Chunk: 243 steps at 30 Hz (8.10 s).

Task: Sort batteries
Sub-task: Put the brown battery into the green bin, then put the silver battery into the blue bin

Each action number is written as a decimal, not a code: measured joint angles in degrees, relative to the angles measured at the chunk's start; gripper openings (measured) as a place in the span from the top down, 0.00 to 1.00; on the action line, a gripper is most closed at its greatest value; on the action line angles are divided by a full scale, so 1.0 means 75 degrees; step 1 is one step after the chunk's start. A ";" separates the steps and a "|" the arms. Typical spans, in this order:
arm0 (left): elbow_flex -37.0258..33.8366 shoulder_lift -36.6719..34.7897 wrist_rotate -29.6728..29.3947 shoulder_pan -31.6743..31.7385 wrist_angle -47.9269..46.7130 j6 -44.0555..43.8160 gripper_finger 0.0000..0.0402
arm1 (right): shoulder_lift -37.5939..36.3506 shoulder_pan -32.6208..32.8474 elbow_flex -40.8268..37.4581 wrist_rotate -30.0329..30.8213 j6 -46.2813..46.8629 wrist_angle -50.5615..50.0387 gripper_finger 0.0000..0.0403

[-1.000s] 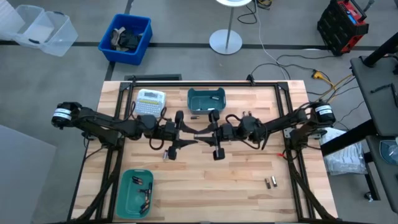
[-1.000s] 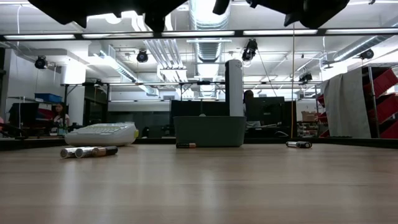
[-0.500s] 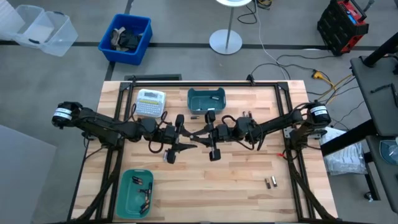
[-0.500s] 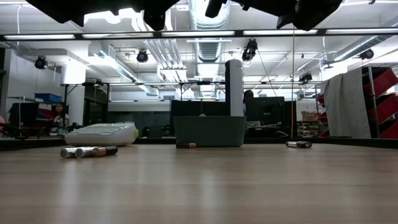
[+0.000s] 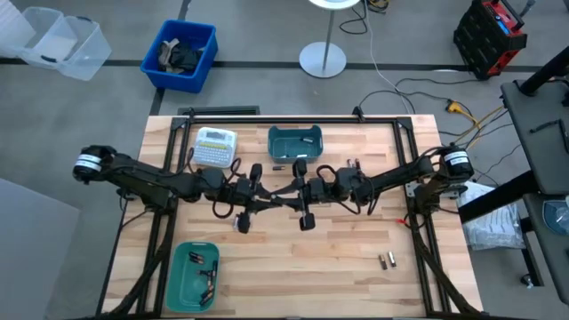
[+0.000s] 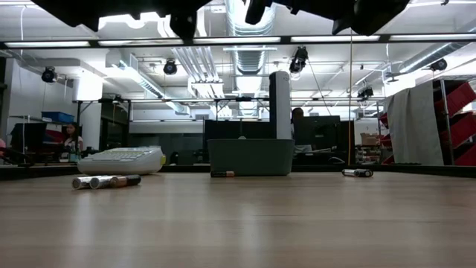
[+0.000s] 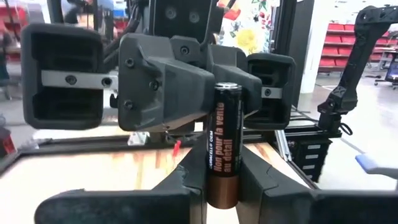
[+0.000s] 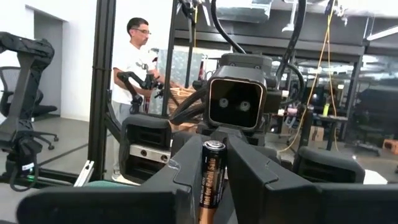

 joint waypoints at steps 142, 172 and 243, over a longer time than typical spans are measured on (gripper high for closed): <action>0.0832 -0.0337 -0.2748 -0.2637 -0.3069 0.0889 1.00 | -0.2045 -0.3552 0.1105 -0.1066 -0.1609 -0.8346 0.78; 0.1478 -0.2219 -0.3284 -0.2181 -0.9049 -0.2857 1.00 | -0.2045 -0.3552 0.0609 -0.1066 -0.1073 -0.9239 0.80; 0.1906 -0.2194 -0.6449 -0.2168 -1.0572 -0.1462 1.00 | -0.3405 0.5340 -0.1183 -0.0756 1.4246 -1.5638 0.55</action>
